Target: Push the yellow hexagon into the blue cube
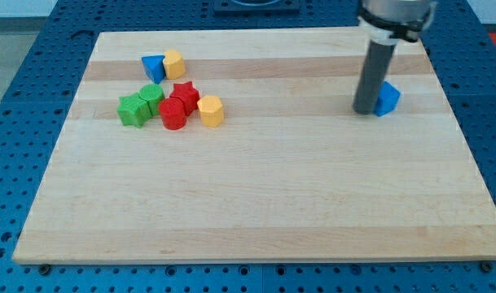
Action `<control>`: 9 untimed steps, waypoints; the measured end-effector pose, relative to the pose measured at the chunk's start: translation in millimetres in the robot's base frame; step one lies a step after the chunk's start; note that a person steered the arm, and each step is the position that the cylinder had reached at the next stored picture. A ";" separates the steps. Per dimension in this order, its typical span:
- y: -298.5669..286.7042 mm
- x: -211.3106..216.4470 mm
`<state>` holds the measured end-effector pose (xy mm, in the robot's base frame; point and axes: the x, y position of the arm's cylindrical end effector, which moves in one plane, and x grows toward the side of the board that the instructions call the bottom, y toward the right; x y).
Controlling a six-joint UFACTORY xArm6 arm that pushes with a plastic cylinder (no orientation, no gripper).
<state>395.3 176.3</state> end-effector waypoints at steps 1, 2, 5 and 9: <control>3.7 3.6; -59.1 46.0; -278.0 42.8; -191.1 14.8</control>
<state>410.1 -14.8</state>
